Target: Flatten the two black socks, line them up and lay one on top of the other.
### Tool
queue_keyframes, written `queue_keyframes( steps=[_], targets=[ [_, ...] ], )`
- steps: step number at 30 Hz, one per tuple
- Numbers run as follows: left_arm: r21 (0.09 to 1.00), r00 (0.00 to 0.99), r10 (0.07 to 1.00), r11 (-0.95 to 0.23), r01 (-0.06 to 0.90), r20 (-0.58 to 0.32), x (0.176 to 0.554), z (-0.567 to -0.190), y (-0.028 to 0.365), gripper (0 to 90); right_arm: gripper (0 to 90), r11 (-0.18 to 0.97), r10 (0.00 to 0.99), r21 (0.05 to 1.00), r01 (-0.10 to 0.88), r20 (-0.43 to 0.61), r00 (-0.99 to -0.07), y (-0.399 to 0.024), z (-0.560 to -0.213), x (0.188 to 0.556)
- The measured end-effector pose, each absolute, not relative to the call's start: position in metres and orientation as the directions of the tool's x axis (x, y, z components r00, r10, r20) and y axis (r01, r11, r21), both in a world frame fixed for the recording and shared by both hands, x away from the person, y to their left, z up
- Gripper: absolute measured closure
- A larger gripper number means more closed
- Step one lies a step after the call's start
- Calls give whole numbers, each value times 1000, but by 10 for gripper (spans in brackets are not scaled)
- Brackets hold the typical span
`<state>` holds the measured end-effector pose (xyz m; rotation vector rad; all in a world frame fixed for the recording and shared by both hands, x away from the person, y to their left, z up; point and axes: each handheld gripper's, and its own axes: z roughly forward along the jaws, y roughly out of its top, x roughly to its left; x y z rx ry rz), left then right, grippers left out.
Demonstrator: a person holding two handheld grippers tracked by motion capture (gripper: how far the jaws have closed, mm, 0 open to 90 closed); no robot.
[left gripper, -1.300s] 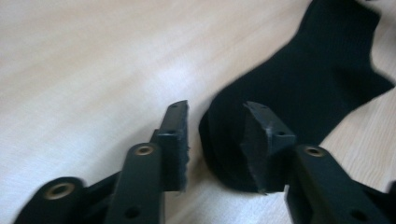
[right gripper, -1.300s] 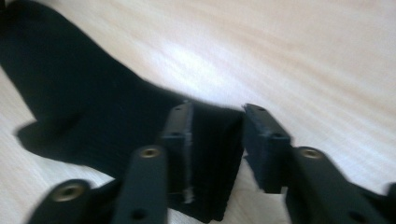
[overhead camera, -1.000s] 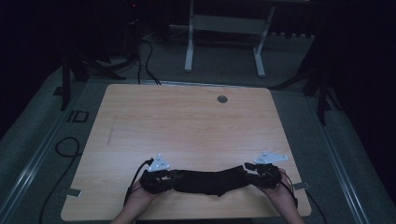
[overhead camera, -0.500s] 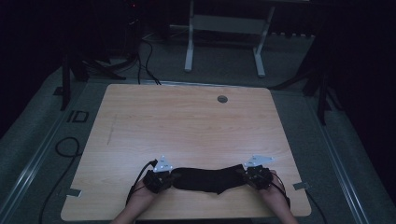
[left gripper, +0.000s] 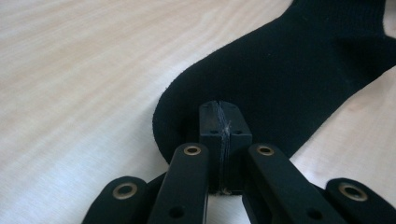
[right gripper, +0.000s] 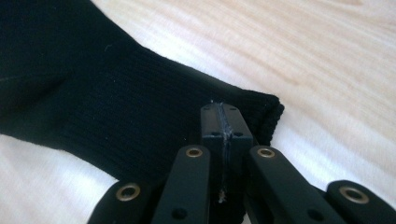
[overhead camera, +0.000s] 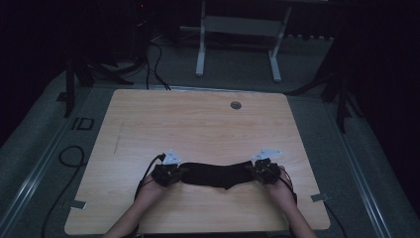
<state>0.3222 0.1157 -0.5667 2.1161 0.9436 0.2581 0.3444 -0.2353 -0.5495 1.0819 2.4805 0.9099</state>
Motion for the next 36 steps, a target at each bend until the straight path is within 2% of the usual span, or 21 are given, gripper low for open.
queue_keyframes(
  steps=[8, 17, 21, 25, 33, 35, 36],
  targets=[
    [743, 678, 725, -385, 547, -124, 343, -568, 125, 894, 879, 524, 737, 645, 556, -16, -676, -224, -549, 366],
    [745, 670, 733, -382, 547, -116, 346, -568, 126, 893, 854, 517, 742, 643, 565, -8, -671, -219, -549, 376],
    [758, 664, 730, -341, 557, -160, 346, -567, 128, 848, 818, 510, 733, 654, 559, 10, -680, -219, -544, 373],
    [779, 676, 717, -322, 538, -171, 341, -559, 127, 681, 718, 503, 721, 675, 540, 18, -693, -219, -535, 371],
    [805, 699, 689, -297, 514, -192, 332, -544, 124, 221, 380, 491, 692, 721, 488, 18, -722, -220, -528, 370],
    [807, 702, 689, -304, 506, -180, 330, -544, 126, 142, 319, 481, 695, 720, 500, 35, -718, -222, -528, 370],
    [812, 693, 702, -305, 498, -162, 329, -544, 127, 141, 262, 487, 679, 719, 496, 45, -732, -224, -529, 369]
  ],
)
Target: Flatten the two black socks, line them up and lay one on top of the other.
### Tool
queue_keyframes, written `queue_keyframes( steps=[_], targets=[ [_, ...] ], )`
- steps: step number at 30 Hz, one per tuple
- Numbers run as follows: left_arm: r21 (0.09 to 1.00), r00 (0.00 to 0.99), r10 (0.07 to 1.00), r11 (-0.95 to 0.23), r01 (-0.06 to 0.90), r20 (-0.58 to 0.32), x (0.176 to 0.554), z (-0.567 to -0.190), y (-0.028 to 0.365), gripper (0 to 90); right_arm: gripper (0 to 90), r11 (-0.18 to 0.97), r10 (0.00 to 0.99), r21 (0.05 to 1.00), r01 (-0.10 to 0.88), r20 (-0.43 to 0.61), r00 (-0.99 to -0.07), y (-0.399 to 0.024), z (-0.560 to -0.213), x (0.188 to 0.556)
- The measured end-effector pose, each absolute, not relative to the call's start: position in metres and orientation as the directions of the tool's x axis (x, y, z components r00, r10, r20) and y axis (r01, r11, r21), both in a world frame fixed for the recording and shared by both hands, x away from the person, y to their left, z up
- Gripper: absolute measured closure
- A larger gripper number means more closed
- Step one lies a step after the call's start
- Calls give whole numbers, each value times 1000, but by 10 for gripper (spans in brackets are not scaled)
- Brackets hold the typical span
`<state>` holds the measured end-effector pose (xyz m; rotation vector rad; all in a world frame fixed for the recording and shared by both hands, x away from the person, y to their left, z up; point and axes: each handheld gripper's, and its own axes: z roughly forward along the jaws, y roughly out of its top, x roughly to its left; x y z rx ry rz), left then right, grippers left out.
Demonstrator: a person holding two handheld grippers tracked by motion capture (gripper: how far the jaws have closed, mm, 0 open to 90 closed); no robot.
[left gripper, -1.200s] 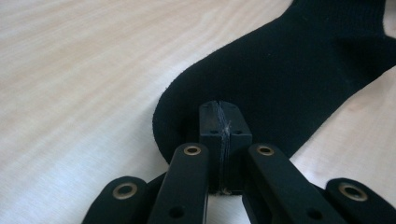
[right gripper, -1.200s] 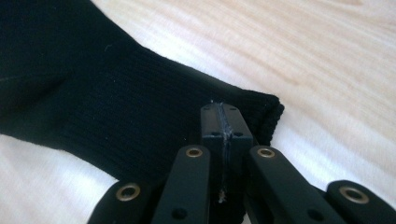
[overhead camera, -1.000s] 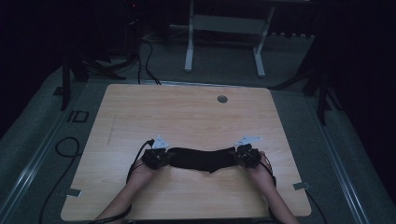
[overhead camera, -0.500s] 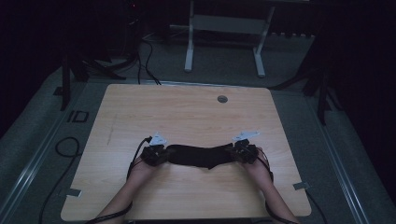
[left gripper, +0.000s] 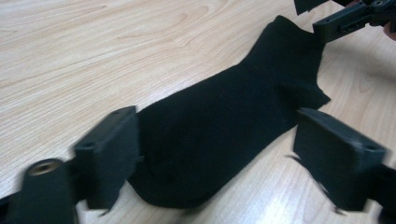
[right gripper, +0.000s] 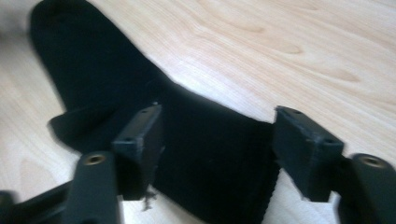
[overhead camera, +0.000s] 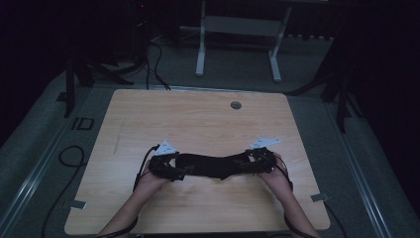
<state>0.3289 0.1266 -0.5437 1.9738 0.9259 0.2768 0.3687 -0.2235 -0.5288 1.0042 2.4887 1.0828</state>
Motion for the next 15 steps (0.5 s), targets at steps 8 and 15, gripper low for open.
queue_keyframes(
  steps=[8, 15],
  targets=[
    [835, 670, 734, -296, 464, -112, 323, -544, 136, 83, 132, 491, 675, 738, 462, 13, -738, -232, -530, 362],
    [847, 652, 751, -278, 452, -101, 314, -546, 152, 83, 129, 500, 682, 734, 459, -7, -731, -245, -535, 354]
  ],
)
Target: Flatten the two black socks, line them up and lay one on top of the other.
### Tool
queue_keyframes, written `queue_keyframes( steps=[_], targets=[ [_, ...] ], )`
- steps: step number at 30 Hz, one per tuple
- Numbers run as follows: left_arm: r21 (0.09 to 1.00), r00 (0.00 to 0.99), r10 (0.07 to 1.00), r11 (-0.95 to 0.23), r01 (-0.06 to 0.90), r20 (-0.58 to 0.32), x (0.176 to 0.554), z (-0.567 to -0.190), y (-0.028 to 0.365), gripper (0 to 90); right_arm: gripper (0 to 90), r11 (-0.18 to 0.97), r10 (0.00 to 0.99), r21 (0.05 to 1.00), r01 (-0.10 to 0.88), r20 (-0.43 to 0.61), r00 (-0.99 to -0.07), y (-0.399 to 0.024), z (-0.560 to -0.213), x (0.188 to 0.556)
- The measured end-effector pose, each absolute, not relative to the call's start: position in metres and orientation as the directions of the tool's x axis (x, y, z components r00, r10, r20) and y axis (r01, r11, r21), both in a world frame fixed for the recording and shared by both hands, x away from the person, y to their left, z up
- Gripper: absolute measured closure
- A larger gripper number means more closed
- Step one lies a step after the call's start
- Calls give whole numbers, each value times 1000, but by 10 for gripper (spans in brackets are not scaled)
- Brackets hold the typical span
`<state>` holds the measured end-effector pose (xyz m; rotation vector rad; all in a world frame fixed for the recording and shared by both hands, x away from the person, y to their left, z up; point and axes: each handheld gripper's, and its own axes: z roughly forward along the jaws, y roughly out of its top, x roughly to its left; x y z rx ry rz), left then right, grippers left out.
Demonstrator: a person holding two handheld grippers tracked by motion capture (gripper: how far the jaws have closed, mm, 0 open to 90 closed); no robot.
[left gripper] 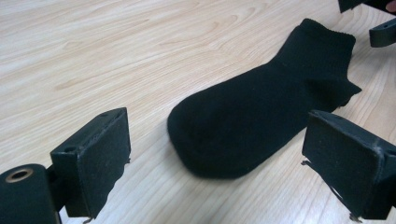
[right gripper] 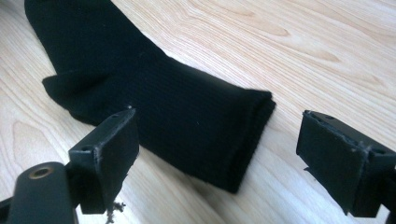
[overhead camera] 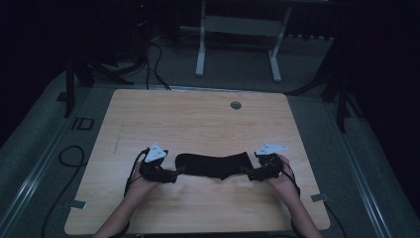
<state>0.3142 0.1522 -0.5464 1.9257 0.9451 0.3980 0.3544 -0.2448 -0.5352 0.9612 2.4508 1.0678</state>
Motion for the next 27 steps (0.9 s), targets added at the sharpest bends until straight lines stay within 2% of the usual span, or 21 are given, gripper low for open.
queue_keyframes(
  steps=[5, 10, 16, 27],
  targets=[
    [846, 641, 763, -291, 446, -76, 305, -545, 165, 79, 129, 466, 698, 753, 465, 10, -716, -261, -533, 351],
    [852, 626, 775, -270, 449, -84, 293, -545, 179, 28, 123, 470, 703, 749, 467, 2, -711, -274, -533, 347],
    [847, 609, 791, -287, 448, -55, 278, -549, 194, 28, 108, 465, 724, 747, 475, -11, -690, -288, -539, 337],
    [843, 575, 814, -254, 475, -78, 252, -558, 224, 28, 108, 422, 771, 761, 493, -14, -637, -321, -548, 315]
  ],
)
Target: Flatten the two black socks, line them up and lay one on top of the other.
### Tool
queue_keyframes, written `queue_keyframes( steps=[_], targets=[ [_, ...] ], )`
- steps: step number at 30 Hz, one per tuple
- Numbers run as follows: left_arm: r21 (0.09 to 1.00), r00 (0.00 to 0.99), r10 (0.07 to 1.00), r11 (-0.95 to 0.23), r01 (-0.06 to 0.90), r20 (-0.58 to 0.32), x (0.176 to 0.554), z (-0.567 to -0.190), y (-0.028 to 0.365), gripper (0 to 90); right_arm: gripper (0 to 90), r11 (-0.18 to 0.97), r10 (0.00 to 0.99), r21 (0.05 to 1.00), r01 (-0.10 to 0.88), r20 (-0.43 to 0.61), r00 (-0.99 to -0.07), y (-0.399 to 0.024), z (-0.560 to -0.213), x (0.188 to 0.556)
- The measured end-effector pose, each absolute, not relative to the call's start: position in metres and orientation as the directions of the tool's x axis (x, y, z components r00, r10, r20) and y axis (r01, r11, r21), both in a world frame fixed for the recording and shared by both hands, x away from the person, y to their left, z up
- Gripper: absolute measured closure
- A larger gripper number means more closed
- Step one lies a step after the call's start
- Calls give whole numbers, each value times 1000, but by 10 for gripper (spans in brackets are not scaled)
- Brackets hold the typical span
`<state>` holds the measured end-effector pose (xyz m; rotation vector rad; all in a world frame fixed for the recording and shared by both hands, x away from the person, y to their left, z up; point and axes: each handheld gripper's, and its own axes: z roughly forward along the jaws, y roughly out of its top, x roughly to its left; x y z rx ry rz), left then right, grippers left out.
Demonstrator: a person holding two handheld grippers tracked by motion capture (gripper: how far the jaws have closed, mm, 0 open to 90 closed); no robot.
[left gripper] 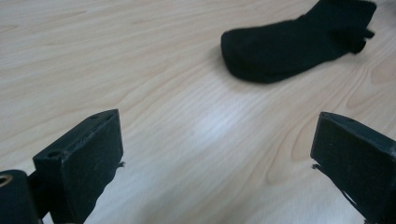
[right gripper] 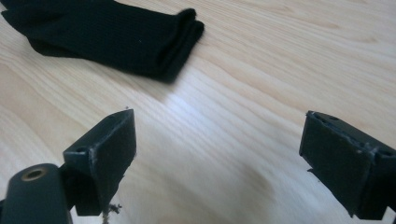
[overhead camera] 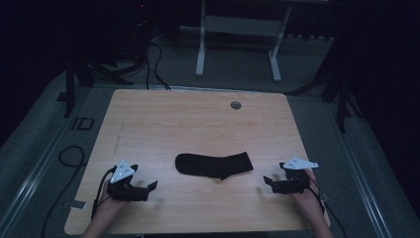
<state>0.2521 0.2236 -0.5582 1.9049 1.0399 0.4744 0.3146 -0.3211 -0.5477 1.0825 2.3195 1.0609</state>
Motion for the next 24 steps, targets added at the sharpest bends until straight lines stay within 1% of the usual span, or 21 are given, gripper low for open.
queue_keyframes(
  steps=[1, 3, 4, 6, 8, 12, 16, 19, 24],
  targets=[
    [846, 573, 816, -253, 470, -74, 249, -558, 227, 28, 108, 412, 776, 763, 498, -7, -631, -325, -548, 312],
    [851, 559, 827, -247, 463, -63, 243, -559, 232, 28, 108, 408, 793, 765, 498, -26, -608, -330, -548, 307],
    [854, 552, 830, -232, 466, -76, 240, -559, 236, 28, 108, 397, 802, 770, 500, -26, -597, -333, -548, 304],
    [855, 544, 835, -221, 469, -83, 235, -559, 240, 28, 108, 377, 812, 778, 503, -16, -584, -339, -548, 300],
    [850, 536, 842, -232, 473, -68, 230, -559, 243, 28, 108, 364, 820, 781, 507, -11, -572, -345, -549, 296],
    [859, 519, 851, -205, 470, -81, 221, -559, 254, 28, 108, 329, 841, 785, 525, 9, -541, -356, -552, 290],
    [860, 489, 867, -177, 479, -94, 215, -560, 263, 28, 108, 280, 865, 793, 542, 37, -500, -365, -556, 286],
    [860, 479, 874, -179, 478, -84, 213, -561, 267, 28, 108, 256, 879, 800, 542, 41, -476, -371, -555, 284],
    [864, 471, 877, -164, 476, -93, 209, -561, 272, 28, 109, 237, 885, 804, 545, 53, -463, -377, -557, 280]
  ],
)
